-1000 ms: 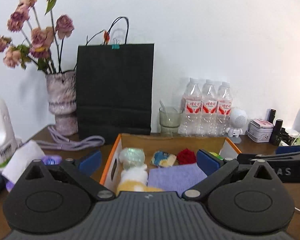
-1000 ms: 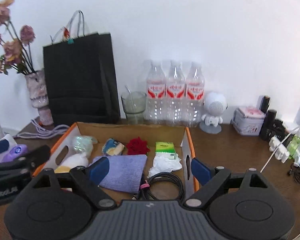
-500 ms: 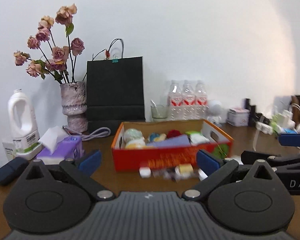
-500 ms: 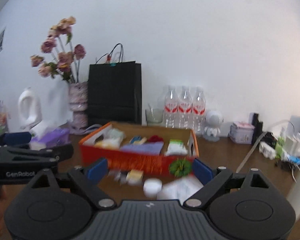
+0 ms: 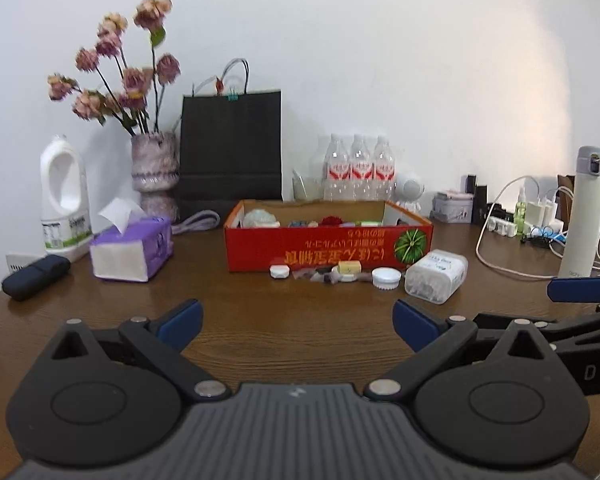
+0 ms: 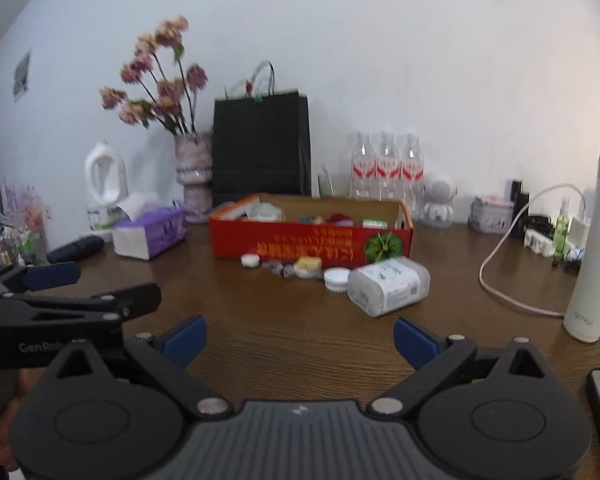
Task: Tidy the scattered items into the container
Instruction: 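Move both tools back toward the small items beside the box, then grasp the small white item with the left tool while the right tool grasps the clear wrapper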
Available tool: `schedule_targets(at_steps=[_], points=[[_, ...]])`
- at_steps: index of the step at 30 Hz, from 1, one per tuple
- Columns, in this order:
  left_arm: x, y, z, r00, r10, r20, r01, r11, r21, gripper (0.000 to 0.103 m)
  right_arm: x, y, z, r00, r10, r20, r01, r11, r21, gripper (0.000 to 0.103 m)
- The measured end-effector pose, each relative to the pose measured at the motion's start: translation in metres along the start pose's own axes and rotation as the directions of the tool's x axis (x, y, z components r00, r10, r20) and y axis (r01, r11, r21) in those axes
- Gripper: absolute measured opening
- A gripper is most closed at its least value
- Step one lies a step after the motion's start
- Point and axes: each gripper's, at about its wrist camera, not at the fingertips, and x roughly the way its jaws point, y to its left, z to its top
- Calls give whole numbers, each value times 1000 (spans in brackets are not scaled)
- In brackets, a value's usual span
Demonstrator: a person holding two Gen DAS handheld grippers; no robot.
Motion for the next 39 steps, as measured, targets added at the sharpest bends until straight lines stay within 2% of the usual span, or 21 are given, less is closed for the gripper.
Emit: schedule_targets(at_steps=[5, 8, 12, 15, 17, 18, 19, 20, 23, 25, 27, 30, 31, 32, 34, 36, 39], points=[[45, 6, 9, 998, 4, -66, -6, 1000, -24, 103, 42, -32, 14, 994, -62, -89, 69, 995, 79, 100], [76, 11, 19, 996, 4, -90, -7, 999, -34, 93, 66, -48, 23, 992, -59, -109, 73, 988, 135, 99], [121, 21, 36, 995, 11, -101, -10, 1000, 4, 85, 99, -43, 44, 996, 36, -87, -28, 996, 83, 93], [161, 34, 43, 990, 18, -139, -14, 1000, 25, 77, 140, -27, 63, 989, 116, -91, -116, 993, -3, 81], [188, 44, 45, 983, 8, -181, -5, 1000, 17, 71, 177, -16, 71, 972, 195, -134, -203, 978, -54, 77], [201, 48, 46, 978, 4, -207, -2, 1000, 8, 63, 195, -12, 74, 961, 226, -160, -241, 967, -78, 73], [215, 52, 47, 973, -4, -232, 5, 1000, 3, 54, 212, -7, 76, 950, 249, -189, -271, 957, -104, 66], [228, 55, 48, 967, -19, -253, 20, 1000, 2, 52, 227, -2, 78, 940, 265, -213, -296, 947, -127, 57], [255, 62, 45, 950, -72, -305, 70, 997, -17, 51, 259, 6, 79, 920, 296, -257, -340, 928, -149, 52], [266, 66, 42, 938, -107, -331, 102, 994, -33, 52, 267, 12, 78, 922, 290, -257, -339, 925, -171, 49], [273, 66, 42, 935, -113, -335, 108, 994, -34, 52, 271, 18, 78, 926, 278, -257, -334, 919, -211, 45], [284, 65, 44, 931, -122, -345, 118, 993, -33, 52, 281, 20, 76, 922, 257, -291, -327, 917, -228, 32], [287, 63, 44, 927, -123, -353, 119, 992, -34, 50, 284, 20, 74, 920, 248, -304, -325, 916, -235, 25], [289, 61, 44, 925, -123, -358, 121, 992, -30, 48, 284, 21, 73, 920, 244, -306, -323, 915, -242, 22], [288, 58, 42, 931, -108, -350, 112, 994, -10, 37, 283, 20, 73, 919, 243, -310, -323, 915, -241, 17], [286, 56, 41, 933, -104, -344, 112, 994, 4, 29, 281, 20, 73, 918, 241, -315, -320, 918, -232, 16], [281, 59, 41, 934, -102, -343, 106, 994, -6, 29, 271, 19, 74, 923, 233, -307, -310, 921, -234, 17]])
